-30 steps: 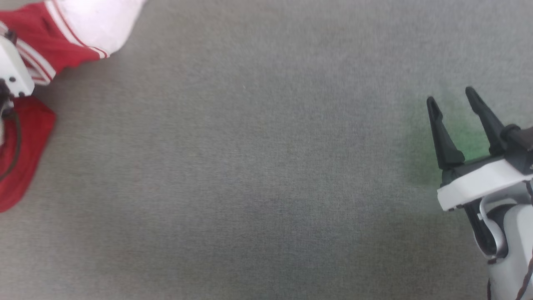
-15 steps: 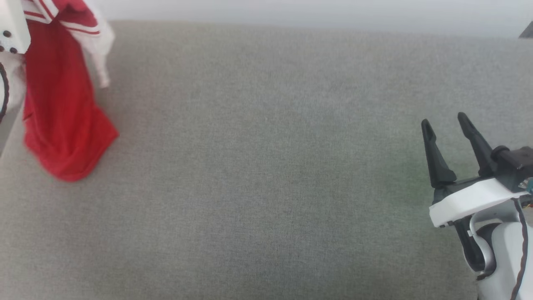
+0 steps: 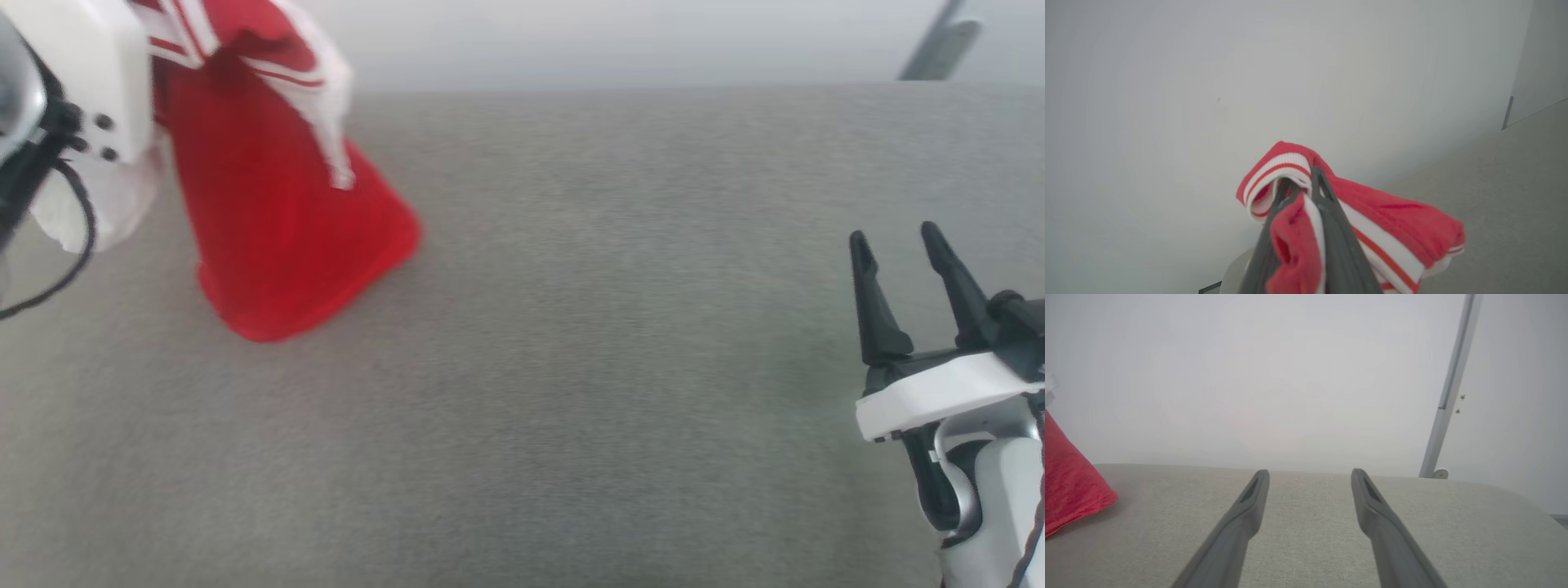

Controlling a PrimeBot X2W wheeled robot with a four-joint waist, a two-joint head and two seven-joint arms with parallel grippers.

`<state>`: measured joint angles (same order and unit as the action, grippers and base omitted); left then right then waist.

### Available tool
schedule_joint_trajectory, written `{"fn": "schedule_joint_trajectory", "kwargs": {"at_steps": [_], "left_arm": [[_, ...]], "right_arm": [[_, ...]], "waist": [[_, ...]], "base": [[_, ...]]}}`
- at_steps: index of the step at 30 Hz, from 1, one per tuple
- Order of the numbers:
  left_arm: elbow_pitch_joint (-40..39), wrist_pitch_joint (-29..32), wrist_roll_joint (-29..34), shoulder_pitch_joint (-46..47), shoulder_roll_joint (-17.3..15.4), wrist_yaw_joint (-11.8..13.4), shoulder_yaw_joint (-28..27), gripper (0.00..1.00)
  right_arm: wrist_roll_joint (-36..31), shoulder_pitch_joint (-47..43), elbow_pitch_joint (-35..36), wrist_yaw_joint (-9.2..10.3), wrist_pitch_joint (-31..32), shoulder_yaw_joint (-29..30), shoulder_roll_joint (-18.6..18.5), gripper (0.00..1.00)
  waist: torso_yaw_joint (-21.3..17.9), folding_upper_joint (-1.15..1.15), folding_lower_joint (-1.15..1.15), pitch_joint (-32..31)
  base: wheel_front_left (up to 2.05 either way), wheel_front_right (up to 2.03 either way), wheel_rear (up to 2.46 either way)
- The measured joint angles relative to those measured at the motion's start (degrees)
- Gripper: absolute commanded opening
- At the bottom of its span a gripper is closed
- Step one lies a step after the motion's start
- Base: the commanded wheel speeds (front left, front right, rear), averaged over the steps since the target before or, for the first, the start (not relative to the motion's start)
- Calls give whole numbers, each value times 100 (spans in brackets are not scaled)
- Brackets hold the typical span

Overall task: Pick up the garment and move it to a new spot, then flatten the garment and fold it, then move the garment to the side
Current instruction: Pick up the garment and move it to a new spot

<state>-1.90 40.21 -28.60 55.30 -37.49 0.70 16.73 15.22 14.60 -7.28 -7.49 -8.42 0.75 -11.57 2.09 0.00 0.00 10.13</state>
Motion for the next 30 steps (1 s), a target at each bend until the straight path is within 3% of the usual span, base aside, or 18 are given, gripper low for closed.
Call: {"fn": "schedule_joint_trajectory", "kwargs": {"at_steps": [6,14,22,30], "left_arm": [[-799,433,-24,-29,69,108,211,0],[-1135,770,-47,-96,421,211,642,0],[-716,1071,-194,-983,757,537,1132,0],[283,929,-363,-1660,953,568,1402,0]], "right_arm": [[-26,-18,-1,0,-66,226,57,100],[-51,-51,-102,0,-188,360,175,100],[4,-109,-471,0,-386,252,448,100],[97,8,-850,0,-531,-15,532,100]], "waist": [[-505,0,0,-33],[-1215,0,0,63],[-1804,0,0,303],[-1991,0,0,472]], "base": [[0,0,0],[0,0,0],[0,0,0],[0,0,0]]}}
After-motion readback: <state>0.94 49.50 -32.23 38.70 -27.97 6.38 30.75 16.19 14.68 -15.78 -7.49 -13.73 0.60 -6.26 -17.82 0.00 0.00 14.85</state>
